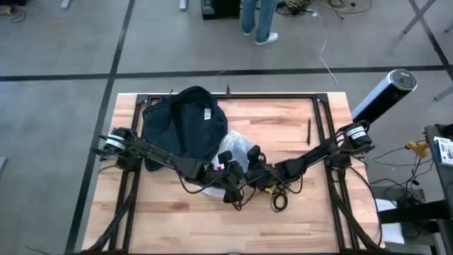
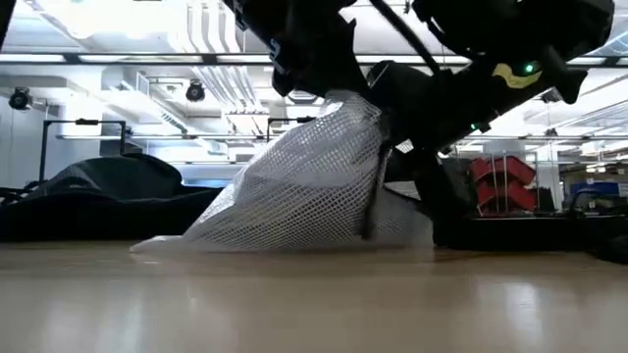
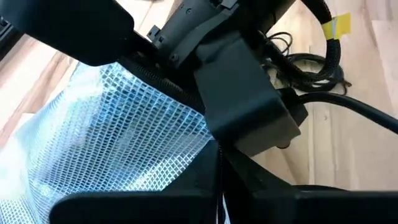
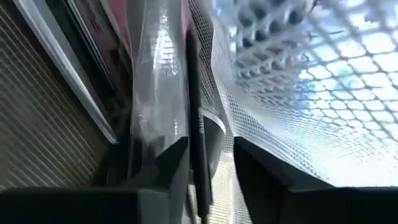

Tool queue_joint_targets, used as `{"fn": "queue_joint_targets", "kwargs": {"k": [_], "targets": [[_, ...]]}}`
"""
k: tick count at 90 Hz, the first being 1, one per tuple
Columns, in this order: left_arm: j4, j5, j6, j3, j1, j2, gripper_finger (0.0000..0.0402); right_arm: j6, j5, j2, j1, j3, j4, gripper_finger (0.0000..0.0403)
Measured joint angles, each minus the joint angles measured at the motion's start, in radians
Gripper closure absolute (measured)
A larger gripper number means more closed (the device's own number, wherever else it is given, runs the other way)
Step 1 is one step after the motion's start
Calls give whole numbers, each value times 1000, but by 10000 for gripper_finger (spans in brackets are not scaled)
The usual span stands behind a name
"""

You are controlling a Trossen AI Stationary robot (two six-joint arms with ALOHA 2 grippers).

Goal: Unpack backpack
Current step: Put the black pen into the white zipper pouch

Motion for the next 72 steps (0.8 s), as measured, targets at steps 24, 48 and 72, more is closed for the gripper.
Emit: {"fn": "queue_joint_targets", "kwargs": {"k": [24,48,72], "targets": [[17,2,-1,4,0,-1,402,251,-33,-177,95,0,-299,210],[17,2,0,4,0,-1,402,810,-353,-462,105,1,-819,197],[30,2,0,4,0,0,402,1433,-334,-726,3,0,-1315,206]]}}
